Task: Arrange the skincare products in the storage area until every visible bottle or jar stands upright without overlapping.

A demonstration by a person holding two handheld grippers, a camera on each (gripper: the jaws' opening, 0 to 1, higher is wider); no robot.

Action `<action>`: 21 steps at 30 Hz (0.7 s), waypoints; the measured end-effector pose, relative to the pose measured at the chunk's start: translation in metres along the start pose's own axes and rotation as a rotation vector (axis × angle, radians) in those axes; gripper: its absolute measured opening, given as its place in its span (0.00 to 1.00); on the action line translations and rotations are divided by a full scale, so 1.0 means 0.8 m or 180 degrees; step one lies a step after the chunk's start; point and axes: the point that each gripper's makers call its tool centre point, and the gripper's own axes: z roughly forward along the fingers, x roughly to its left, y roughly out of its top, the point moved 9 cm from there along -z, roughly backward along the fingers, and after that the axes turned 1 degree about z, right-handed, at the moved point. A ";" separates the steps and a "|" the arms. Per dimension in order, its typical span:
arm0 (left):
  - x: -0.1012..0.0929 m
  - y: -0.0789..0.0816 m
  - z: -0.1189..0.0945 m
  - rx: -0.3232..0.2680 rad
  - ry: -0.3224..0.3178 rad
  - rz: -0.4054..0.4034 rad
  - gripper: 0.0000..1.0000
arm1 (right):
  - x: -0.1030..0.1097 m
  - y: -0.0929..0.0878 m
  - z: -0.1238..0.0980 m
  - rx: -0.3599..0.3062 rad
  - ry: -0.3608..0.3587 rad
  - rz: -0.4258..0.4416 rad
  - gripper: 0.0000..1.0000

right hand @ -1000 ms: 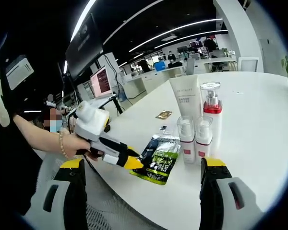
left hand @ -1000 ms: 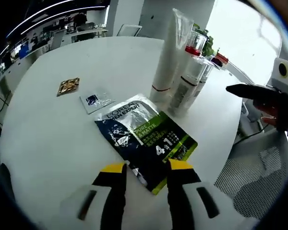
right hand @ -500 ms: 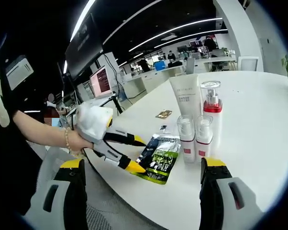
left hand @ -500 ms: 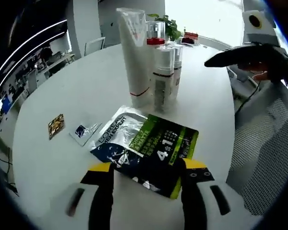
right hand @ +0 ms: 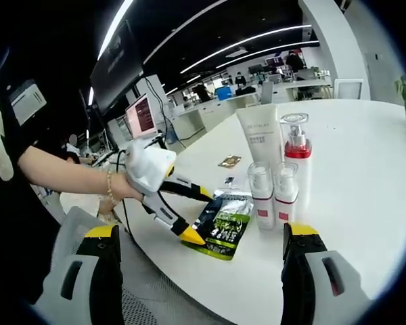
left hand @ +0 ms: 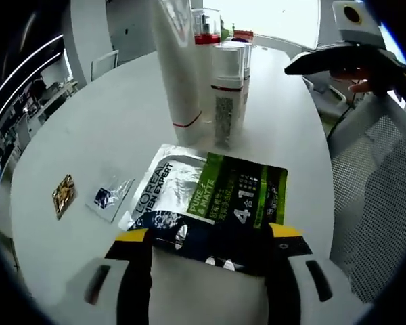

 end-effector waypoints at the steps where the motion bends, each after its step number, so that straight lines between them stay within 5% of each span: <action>1: 0.000 0.000 0.000 0.0003 -0.0008 0.0013 0.65 | 0.000 0.000 0.000 0.0001 -0.0001 -0.0001 1.00; 21: 0.005 0.004 -0.003 0.0055 -0.0093 0.0049 0.65 | -0.001 0.000 -0.001 -0.0001 -0.0011 0.0009 1.00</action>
